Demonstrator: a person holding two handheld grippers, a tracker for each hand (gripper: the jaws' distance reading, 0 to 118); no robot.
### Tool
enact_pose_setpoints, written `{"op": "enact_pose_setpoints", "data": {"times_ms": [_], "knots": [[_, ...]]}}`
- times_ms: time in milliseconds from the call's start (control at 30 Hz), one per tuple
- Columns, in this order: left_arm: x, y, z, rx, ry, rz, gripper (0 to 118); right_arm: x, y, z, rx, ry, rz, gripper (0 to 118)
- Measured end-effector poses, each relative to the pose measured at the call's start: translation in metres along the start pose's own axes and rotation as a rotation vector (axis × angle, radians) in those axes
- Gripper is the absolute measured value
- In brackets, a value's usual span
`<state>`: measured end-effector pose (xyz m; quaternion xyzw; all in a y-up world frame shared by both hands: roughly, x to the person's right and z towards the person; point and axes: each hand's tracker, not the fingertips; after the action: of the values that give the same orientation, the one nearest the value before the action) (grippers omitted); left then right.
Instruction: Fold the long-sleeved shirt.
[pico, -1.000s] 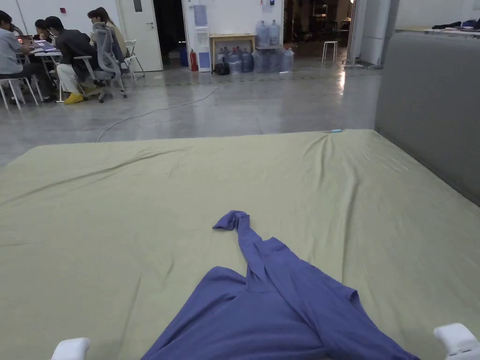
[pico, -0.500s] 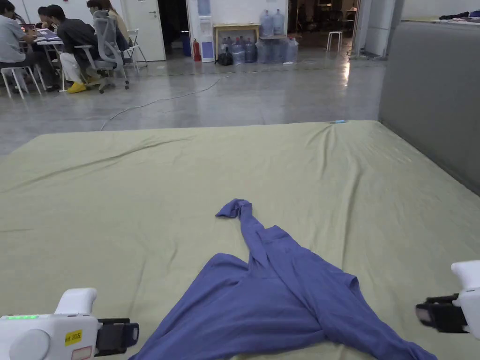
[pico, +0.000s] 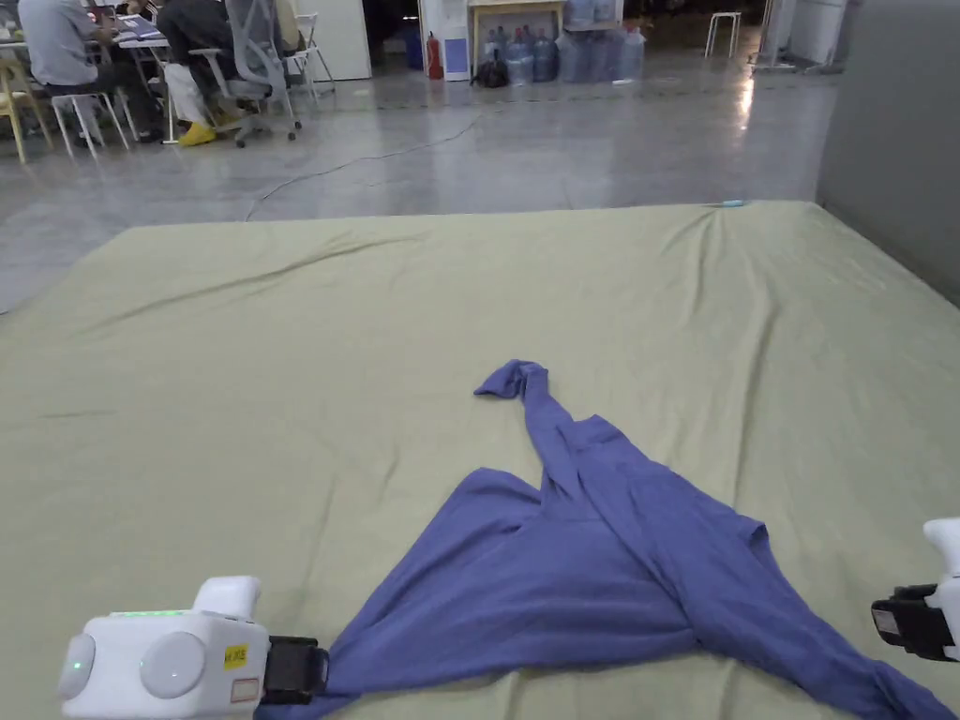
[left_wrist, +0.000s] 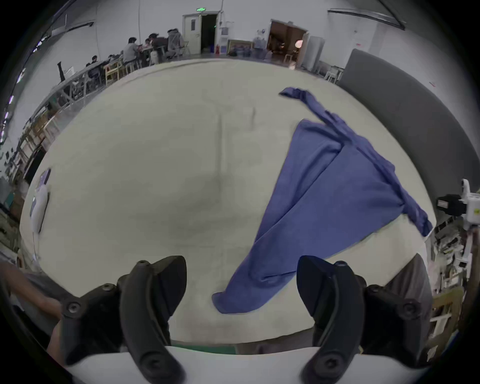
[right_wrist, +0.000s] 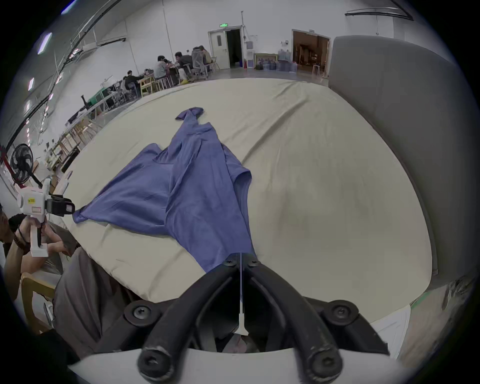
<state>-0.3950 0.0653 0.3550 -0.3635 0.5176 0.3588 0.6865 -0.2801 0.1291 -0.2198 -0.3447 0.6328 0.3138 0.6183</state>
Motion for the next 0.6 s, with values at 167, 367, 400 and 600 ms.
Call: {"op": "enact_pose_setpoints", "data": {"times_ms": [167,367,400,600], "knots": [[-0.002,-0.008,-0.028,-0.047,0.034,-0.016,59,-0.003,0.001,-0.004,-0.017,-0.001,0.005,0],[0.003,-0.003,-0.021,0.035,-0.014,-0.028,0,-0.002,0.012,-0.013,-0.032,-0.008,0.022,0],[0.007,0.002,-0.019,0.028,-0.003,-0.046,0,-0.003,0.016,-0.015,-0.035,-0.009,0.029,0],[0.007,0.021,-0.006,0.062,-0.039,-0.044,0,-0.012,0.078,-0.042,-0.019,0.008,0.090,0]]}}
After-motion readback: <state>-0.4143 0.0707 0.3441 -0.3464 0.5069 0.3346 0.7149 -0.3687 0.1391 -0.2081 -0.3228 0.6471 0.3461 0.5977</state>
